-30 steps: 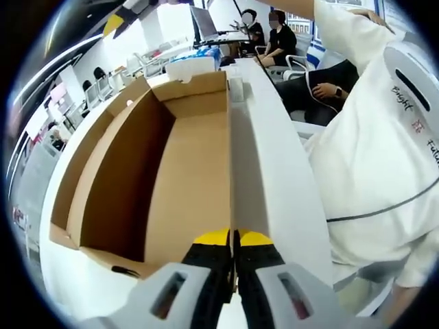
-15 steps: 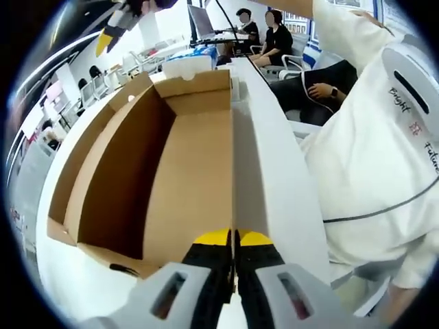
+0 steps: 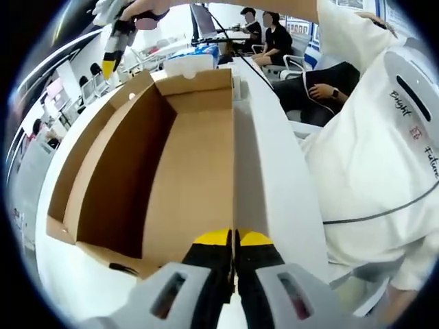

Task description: Operate the shoe box by opening the lid, removing the specified soft item, and placing it in the target area until the item is outside and the box remains undamaged.

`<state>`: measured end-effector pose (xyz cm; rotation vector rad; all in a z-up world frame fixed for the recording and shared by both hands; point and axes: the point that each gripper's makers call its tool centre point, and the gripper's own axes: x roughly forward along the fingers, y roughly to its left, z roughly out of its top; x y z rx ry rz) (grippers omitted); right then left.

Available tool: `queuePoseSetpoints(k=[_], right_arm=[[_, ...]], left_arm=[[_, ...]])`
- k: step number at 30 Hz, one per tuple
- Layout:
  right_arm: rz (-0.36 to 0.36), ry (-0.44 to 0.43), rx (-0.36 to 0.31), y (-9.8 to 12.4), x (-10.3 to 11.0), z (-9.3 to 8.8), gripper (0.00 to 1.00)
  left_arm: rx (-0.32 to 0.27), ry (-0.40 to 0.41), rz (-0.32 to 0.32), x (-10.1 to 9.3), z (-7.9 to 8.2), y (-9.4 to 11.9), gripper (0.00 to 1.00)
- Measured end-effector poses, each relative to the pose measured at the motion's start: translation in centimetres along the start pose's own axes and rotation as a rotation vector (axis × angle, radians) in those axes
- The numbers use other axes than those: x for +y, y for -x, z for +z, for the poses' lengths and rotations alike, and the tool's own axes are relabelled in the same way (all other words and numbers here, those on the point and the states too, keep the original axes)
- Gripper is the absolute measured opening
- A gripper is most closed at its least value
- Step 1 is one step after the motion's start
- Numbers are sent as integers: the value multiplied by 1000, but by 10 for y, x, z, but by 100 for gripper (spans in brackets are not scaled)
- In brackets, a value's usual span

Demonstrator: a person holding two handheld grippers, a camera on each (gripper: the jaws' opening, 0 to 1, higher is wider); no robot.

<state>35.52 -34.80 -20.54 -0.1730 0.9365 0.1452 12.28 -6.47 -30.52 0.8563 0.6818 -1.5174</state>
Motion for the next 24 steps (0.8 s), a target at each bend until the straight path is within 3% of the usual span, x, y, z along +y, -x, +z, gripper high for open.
queuePoseSetpoints(k=[3,5,9,15,18,19,24], right_arm=[[-21,18,3,1,1,5,26],[-9,28,55,-1,8,-4,26],[-8,91,96,-14,18,-15,23],[2,59,124,-34,19,-27,26],[5,1,86,-39,15,-18,26],[2,-16,101,-41,13,-20,26],[-31,12,144,-49,12,-28,20]], left_arm=[[1,2,-2,0,0,0,1],[0,2,-3,0,0,0,1],[-2,-4,1,-1,0,0,1],[-6,-21,3,-1,0,1,1],[-6,-18,1,0,0,1,1],[-6,-18,1,-1,0,1,1],[-4,-16,0,-1,0,1,1]])
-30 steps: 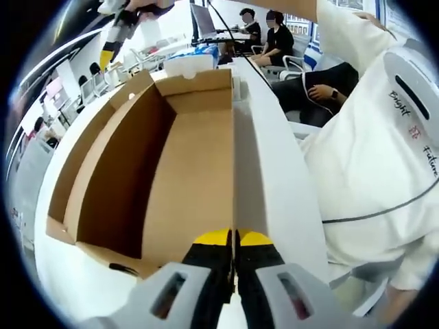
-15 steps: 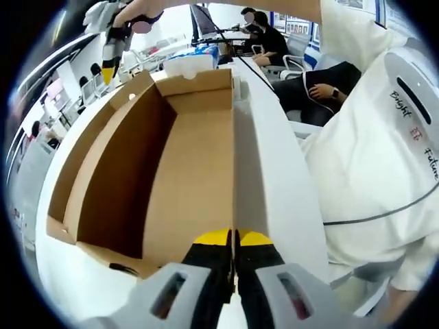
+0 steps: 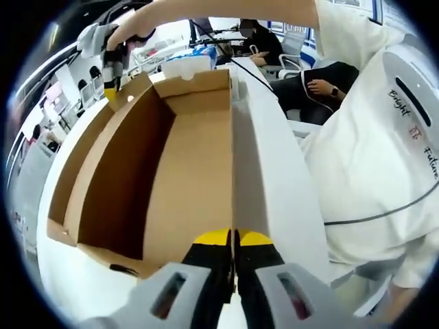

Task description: Operate the shoe box by opening the lid, removing the specified soft item, and placing it in the target area until the item is outside and the box remains undamaged.

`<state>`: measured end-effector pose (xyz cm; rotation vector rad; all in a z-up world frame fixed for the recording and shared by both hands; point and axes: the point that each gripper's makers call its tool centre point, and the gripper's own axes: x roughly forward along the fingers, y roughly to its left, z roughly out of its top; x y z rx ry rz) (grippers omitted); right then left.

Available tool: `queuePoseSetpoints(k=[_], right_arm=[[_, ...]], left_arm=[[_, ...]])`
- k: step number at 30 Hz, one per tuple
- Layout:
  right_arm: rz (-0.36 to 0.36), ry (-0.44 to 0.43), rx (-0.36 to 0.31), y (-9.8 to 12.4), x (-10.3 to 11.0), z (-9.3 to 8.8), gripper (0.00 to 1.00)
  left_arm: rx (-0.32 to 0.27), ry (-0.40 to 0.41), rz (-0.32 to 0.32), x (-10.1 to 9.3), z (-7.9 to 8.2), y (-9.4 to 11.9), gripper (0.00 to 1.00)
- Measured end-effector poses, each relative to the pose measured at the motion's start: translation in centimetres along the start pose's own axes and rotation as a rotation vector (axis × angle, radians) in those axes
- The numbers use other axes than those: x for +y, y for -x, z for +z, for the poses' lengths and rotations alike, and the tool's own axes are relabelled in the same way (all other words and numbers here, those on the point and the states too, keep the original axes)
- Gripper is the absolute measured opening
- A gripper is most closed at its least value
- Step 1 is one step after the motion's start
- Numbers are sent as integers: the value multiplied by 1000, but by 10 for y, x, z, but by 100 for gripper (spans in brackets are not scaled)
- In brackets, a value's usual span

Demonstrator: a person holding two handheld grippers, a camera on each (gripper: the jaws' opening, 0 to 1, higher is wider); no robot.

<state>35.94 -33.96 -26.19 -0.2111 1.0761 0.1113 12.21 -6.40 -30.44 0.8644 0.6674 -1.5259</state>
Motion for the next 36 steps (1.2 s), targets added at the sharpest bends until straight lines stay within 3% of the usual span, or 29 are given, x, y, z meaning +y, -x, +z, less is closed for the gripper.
queuePoseSetpoints(k=[2,4,8,10,12,13,17,22,28,31,36], right_arm=[[-14,53,57,-5,-1,-7,15],[-5,48,68,-13,3,-9,15],[38,-1,50,-19,12,-11,11],[6,31,37,-22,6,-10,6],[21,-2,42,-25,7,-14,6],[9,6,43,-25,7,-16,6],[-26,58,33,-26,6,-12,6],[-75,82,-32,-15,6,-1,5],[-58,77,-152,6,10,6,5],[-33,40,-215,14,9,14,5],[-58,49,-288,32,7,25,4]], left_arm=[[10,10,-6,0,0,0,1],[12,15,-11,0,0,0,0],[6,8,-10,0,0,0,0],[4,7,-9,0,0,0,0],[3,0,-10,0,0,0,0],[3,-70,-8,1,1,-1,0],[2,-55,1,-1,0,0,1],[3,-2,-7,2,0,0,1],[26,60,-14,8,-6,3,1],[29,56,-9,9,-7,4,1],[27,51,13,16,-8,3,2]])
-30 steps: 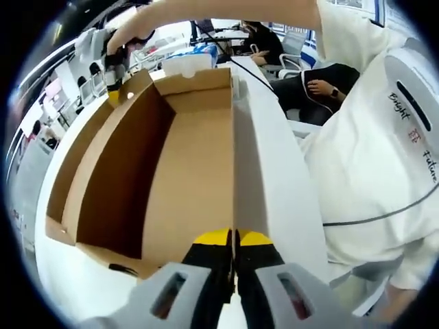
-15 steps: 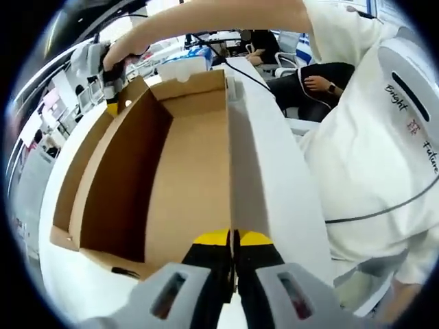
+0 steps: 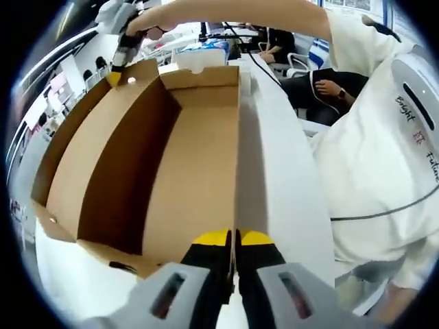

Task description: Operate the shoe box by opening the lid, removing the specified soft item, and placing it in the target area until the item is outside and the box remains undamaged.

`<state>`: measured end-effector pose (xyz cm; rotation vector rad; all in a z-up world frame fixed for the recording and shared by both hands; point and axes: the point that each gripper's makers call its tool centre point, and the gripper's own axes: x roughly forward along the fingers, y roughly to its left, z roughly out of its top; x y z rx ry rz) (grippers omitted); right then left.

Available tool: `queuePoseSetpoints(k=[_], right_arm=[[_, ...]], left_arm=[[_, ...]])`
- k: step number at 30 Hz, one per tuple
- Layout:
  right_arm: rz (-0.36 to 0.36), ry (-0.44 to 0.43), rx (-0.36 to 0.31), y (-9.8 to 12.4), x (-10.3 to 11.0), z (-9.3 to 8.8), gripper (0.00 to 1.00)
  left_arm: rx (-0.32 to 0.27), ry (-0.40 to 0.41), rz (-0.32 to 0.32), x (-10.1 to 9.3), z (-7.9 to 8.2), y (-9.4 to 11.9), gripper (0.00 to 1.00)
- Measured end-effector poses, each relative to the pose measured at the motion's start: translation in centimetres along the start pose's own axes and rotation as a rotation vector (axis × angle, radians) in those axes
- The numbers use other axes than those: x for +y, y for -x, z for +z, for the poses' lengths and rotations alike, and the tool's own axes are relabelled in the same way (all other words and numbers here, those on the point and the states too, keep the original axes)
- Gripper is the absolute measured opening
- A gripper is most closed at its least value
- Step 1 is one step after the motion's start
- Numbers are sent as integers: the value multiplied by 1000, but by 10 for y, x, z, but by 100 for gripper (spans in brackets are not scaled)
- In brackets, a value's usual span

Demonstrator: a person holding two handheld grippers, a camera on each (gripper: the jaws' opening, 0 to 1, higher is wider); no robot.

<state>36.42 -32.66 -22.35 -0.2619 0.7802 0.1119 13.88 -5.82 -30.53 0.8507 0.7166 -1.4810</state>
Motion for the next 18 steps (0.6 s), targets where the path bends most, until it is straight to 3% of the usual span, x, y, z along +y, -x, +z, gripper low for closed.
queuePoseSetpoints(k=[5,8,12,18], right_arm=[[-35,81,-61,8,-1,8,5],[-22,50,-57,12,-5,3,5],[-15,36,-121,21,-4,6,5],[-64,114,-197,35,-1,17,5]], left_arm=[[-1,-1,7,0,-1,0,2],[-1,-4,-4,0,-1,0,2],[-1,0,-3,3,-2,1,2],[22,-6,46,8,-6,1,4]])
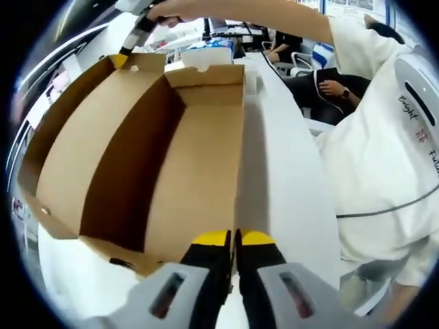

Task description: Operate the shoe box by opening the lid, removing the specified soft item, and placing it in the target area until the item is outside and the box remains undamaged.

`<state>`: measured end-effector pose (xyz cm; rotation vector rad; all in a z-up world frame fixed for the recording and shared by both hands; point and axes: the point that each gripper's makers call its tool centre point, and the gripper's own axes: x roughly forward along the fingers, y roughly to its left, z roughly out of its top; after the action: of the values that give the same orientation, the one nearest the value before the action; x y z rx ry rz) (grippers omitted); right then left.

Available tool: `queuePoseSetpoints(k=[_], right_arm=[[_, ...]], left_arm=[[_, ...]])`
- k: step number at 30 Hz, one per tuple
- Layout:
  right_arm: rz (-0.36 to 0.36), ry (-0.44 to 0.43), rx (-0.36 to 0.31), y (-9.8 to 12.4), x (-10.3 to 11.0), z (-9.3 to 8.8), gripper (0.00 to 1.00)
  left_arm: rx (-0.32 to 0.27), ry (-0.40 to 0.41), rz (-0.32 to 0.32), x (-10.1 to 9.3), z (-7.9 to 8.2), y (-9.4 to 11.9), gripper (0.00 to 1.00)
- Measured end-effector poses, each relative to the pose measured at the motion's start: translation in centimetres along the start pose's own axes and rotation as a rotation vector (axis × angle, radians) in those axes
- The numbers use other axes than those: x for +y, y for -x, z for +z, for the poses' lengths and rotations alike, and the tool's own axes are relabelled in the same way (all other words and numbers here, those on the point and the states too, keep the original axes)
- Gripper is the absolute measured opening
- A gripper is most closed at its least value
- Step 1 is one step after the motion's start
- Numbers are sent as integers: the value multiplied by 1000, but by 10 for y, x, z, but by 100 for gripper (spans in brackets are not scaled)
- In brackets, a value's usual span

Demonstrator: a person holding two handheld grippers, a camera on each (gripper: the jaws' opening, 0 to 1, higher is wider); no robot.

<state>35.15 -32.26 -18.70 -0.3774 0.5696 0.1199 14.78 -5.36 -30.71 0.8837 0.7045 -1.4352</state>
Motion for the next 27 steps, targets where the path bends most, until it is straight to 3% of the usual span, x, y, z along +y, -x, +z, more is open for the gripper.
queuePoseSetpoints(k=[2,6,9,12,17,22,24,27], right_arm=[[2,24,-6,3,-1,2,6],[30,-44,-74,14,1,16,5],[16,7,-115,23,6,24,4],[4,29,-138,31,8,22,4],[19,-14,-196,41,7,21,3],[12,-21,-250,53,6,17,2],[28,-107,-287,55,8,19,2],[16,-122,-335,61,8,16,1]], left_arm=[[-6,4,18,3,-1,1,4],[-5,23,30,6,-1,1,5],[-7,25,51,10,-1,1,4],[-19,17,63,12,-2,1,5],[-20,16,70,12,-2,1,5],[-37,-38,90,14,-3,2,6],[-38,-15,95,16,-2,2,7],[-42,-12,104,17,-2,2,7]])
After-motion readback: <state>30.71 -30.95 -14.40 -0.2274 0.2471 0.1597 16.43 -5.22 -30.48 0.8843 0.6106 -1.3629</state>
